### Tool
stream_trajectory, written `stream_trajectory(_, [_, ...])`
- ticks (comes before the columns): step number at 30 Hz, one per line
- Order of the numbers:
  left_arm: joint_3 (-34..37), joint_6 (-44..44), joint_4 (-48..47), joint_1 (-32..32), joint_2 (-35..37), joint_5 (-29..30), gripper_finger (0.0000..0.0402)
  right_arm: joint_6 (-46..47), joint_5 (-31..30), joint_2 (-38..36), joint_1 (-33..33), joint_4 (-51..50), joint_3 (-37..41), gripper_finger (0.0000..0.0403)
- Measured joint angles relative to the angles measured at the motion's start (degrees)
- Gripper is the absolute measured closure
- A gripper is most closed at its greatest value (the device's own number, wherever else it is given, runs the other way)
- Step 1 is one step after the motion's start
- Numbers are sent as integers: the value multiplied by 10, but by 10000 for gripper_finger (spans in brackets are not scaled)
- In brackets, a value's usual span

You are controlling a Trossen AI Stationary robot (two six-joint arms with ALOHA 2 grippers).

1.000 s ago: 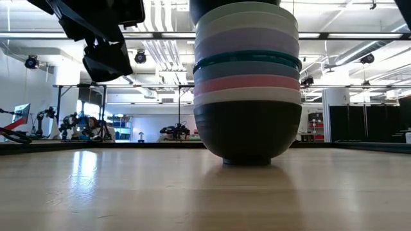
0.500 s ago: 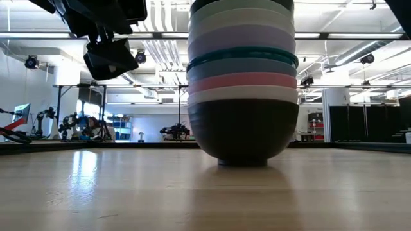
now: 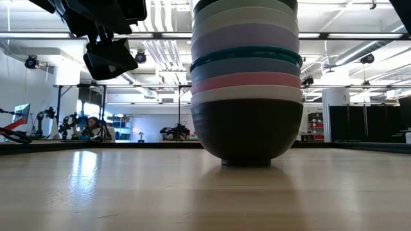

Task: Nest bowls inside each other
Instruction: Stack the black bowl on the light green bowl, then return to Home Position

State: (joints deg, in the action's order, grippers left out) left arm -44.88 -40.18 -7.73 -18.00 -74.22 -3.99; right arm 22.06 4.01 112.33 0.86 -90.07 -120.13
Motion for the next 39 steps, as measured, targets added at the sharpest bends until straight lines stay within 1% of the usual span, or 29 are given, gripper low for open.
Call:
stream_trajectory(5, [0, 0, 0, 0, 0, 1, 197, 5, -13, -24, -1, 5, -4, 284])
stream_trajectory(8, [0, 0, 0, 0, 0, 1, 197, 9, -16, -55, -7, 25, -4, 274])
stream_trajectory(10, [0, 0, 0, 0, 0, 1, 197, 9, -36, -82, -16, 41, -4, 271])
stream_trajectory(14, [0, -12, 2, 0, 0, 4, 197, 8, -103, -157, -51, 120, 18, 275])
stream_trajectory(17, [0, -15, 7, 0, 0, 14, 197, 11, -122, -221, -82, 224, 74, 281])
stream_trajectory(20, [-1, -15, 20, 0, 0, 29, 197, 23, -122, -284, -118, 348, 163, 288])
stream_trajectory(24, [-1, -12, 55, 0, 4, 49, 197, 63, -128, -367, -161, 514, 311, 298])
stream_trajectory(26, [-1, -10, 94, -1, 14, 84, 197, 83, -145, -408, -182, 619, 395, 302])
stream_trajectory(27, [-1, -6, 120, -2, 21, 109, 197, 86, -158, -426, -192, 706, 440, 304])
stream_trajectory(28, [-1, 5, 156, -2, 29, 135, 197, 84, -169, -443, -201, 814, 487, 306])
stream_trajectory(30, [-1, 45, 249, -1, 41, 177, 197, 66, -174, -462, -212, 1061, 576, 310])
stream_trajectory(31, [-1, 72, 309, 3, 46, 186, 197, 56, -173, -464, -212, 1193, 616, 312])
stream_trajectory(32, [-1, 100, 367, 10, 49, 187, 197, 47, -173, -462, -210, 1299, 650, 314])
stream_trajectory(33, [-1, 121, 423, 19, 51, 187, 197, 37, -173, -457, -203, 1382, 676, 317])
stream_trajectory(34, [-1, 135, 472, 32, 52, 182, 197, 27, -171, -454, -194, 1440, 699, 319])
stream_trajectory(36, [-1, 147, 523, 61, 62, 157, 197, 3, -166, -453, -174, 1491, 733, 323])
stream_trajectory(39, [0, 150, 511, 102, 110, 125, 197, -33, -161, -492, -147, 1500, 764, 330])
